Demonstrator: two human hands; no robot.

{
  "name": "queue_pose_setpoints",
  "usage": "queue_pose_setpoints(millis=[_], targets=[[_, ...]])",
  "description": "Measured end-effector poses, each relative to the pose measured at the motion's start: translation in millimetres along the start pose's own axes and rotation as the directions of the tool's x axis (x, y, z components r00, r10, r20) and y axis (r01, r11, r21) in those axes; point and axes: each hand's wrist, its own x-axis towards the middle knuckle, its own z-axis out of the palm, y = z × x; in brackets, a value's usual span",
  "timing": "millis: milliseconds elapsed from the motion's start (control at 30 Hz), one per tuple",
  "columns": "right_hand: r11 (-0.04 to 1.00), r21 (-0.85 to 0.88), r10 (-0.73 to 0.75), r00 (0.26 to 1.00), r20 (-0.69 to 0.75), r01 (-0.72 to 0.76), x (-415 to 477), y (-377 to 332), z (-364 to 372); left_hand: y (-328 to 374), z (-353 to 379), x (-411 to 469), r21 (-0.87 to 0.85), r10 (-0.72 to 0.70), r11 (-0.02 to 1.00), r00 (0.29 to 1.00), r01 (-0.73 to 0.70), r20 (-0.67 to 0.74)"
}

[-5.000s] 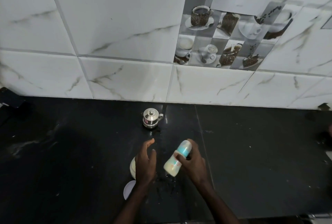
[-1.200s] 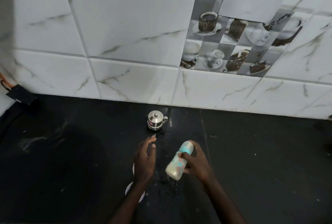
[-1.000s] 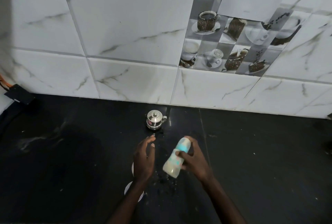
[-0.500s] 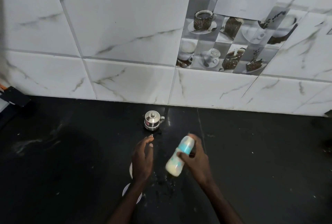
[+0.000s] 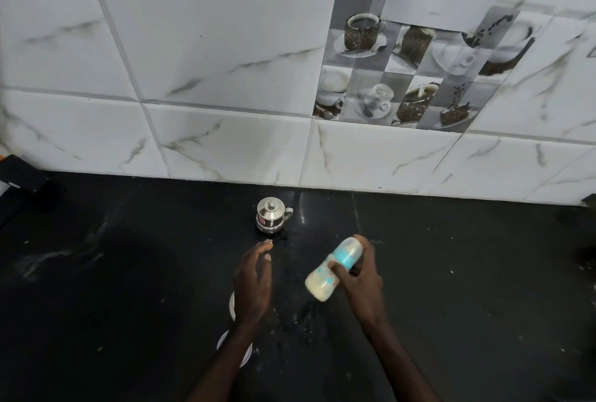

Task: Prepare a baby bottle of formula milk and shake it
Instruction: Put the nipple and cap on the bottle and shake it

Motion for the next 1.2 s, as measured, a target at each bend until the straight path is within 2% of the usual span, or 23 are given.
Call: queue_pose_setpoints(millis=[33,133,367,500,600,700,800,833,900,933,1000,1033,1133,1167,1200], targets=[[0.999,0.036,0.011,0.999,-0.035,-0.01,1.8,0.0,-2.1,1.6,-0.5,-0.2,0.009,-0.004,1.0,1.0,0.004,-0.002],[0.994,0.096,0.044,0.998,0.035,-0.047,0.6,1.1,1.4,4.7,-3.2,0.1,0.033,-0.013,0.999,1.0,0.013,0.014],[0.971,0.228,0.071,0.997,0.029,-0.076,1.1,-5.0,1.9,4.6,-4.2,0.3,0.046,0.001,0.999,1.0,-0.001,0.0],[0.948,0.302,0.118,0.993,-0.028,-0.104,2.8,-2.2,7.5,2.7,-4.5,0.3,0.038,0.004,0.999,1.0,-0.004,-0.002],[0.957,0.24,0.142,0.985,0.099,-0.162,5.1,2.0,7.5,2.3,-5.2,0.4,0.032,0.01,0.999,1.0,-0.01,0.001],[0.988,0.125,0.099,0.992,-0.08,-0.088,5.6,3.3,4.4,2.1,-6.4,1.4,0.023,0.018,1.0,1.0,-0.018,0.002],[0.998,0.026,0.046,0.995,0.084,-0.049,1.8,-3.6,9.0,-0.2,-8.4,-0.7,0.015,0.011,1.0,1.0,-0.011,0.012],[0.999,0.02,0.031,0.997,0.065,-0.033,0.9,-4.7,9.2,0.3,-9.0,-1.0,0.011,0.013,1.0,1.0,-0.013,0.012],[0.997,0.08,0.024,0.994,-0.11,-0.015,0.0,-10.7,5.2,1.6,-10.5,-1.3,-0.003,0.018,1.0,1.0,-0.018,0.012],[0.996,0.084,0.022,0.992,-0.123,-0.012,0.4,-12.4,2.7,0.8,-11.6,-2.2,-0.004,0.018,1.0,1.0,-0.018,0.009],[1.0,0.019,0.005,1.0,0.031,-0.005,-0.5,-12.0,-1.4,-1.5,-14.4,-4.7,0.006,0.011,1.0,1.0,-0.011,0.009],[1.0,0.019,0.011,0.998,0.06,-0.013,-0.2,-10.9,-3.5,-3.2,-15.3,-4.6,0.013,0.015,1.0,1.0,-0.015,0.006],[0.988,0.154,0.061,0.982,-0.176,-0.034,1.8,-11.2,-8.0,-7.8,-15.5,-4.8,0.001,0.009,1.0,1.0,-0.009,-0.004],[0.989,0.146,0.062,0.986,-0.156,-0.039,0.7,-14.3,-5.7,-7.7,-15.5,-6.3,0.002,0.0,1.0,1.0,0.0,-0.005],[0.995,0.093,0.043,0.997,-0.069,-0.037,-1.6,-14.1,-2.2,-7.6,-15.5,-7.4,0.009,-0.003,1.0,1.0,0.003,-0.001]])
